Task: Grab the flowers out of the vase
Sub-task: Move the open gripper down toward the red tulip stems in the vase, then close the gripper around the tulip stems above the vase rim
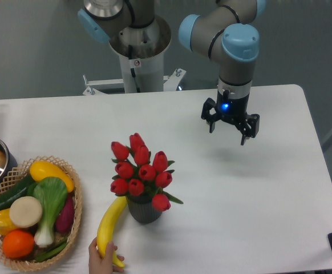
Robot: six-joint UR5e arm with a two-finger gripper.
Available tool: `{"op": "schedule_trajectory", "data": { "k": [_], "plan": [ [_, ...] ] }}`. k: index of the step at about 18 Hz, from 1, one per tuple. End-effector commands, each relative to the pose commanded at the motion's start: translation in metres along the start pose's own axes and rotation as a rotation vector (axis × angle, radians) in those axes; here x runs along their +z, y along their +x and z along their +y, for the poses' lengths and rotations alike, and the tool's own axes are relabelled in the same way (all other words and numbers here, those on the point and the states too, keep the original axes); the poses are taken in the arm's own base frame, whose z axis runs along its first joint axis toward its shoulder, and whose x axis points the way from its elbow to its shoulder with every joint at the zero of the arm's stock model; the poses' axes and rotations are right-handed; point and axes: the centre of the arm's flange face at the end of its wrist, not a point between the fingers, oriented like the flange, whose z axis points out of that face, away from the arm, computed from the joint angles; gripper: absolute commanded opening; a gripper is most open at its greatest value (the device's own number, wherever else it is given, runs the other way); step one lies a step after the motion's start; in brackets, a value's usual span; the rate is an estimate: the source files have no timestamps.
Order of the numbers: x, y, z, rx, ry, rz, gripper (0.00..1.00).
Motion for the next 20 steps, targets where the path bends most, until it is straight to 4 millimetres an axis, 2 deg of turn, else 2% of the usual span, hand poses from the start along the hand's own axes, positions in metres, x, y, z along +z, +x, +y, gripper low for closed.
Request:
{"op": "schedule_trajectory", "data": {
  "k": [7, 12, 15, 20],
  "plan": [
    [-0.001, 0.016, -0.040, -0.021, 0.421, 0.161, 1.00],
    [0.005, 0.030, -0.062, -0.011, 0.546, 0.238, 1.00],
    [0.012, 0.029, -0.071, -0.021, 0.648, 0.295, 1.00],
    [0.030, 0.035, -0.104, 0.018, 0.708, 0.368, 1.00]
  ]
}}
